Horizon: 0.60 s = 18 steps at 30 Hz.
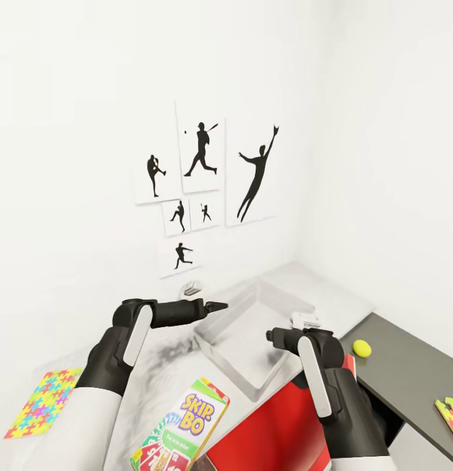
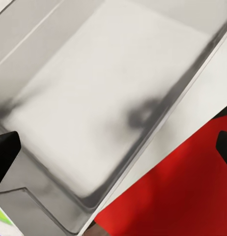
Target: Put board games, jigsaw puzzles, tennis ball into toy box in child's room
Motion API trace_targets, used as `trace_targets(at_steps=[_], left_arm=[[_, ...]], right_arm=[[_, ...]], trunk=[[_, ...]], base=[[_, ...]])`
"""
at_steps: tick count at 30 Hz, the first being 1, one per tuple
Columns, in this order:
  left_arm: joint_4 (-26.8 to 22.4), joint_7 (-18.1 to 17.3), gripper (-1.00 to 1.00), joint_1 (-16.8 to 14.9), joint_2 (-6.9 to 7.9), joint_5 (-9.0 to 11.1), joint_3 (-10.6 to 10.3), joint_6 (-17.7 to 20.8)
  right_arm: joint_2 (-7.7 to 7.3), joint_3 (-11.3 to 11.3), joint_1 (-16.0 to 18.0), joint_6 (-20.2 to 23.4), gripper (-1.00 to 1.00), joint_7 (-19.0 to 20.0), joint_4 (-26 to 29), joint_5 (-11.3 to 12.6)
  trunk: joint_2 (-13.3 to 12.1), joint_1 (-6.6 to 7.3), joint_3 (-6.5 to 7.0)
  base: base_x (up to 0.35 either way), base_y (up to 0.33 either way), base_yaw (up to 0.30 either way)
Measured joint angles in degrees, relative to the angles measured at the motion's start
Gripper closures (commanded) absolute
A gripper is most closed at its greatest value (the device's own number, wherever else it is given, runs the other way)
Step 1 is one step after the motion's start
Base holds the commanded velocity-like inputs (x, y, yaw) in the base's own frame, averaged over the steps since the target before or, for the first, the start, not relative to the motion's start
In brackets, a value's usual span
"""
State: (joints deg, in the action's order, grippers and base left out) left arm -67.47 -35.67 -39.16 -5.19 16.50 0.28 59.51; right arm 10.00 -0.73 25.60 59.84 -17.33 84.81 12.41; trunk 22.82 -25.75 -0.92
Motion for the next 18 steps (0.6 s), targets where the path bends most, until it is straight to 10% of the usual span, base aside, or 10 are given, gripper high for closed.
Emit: trace_targets(at_steps=[18], left_arm=[[0.0,-7.8,-1.00,0.0,4.05,0.0,0.1,0.0]], right_arm=[[-0.01,0.8,0.0,-0.1,-1.00,2.3,0.2,0.0]], trunk=[[0.1,-0.02,1.61]], base=[[-0.024,0.000,0.000]])
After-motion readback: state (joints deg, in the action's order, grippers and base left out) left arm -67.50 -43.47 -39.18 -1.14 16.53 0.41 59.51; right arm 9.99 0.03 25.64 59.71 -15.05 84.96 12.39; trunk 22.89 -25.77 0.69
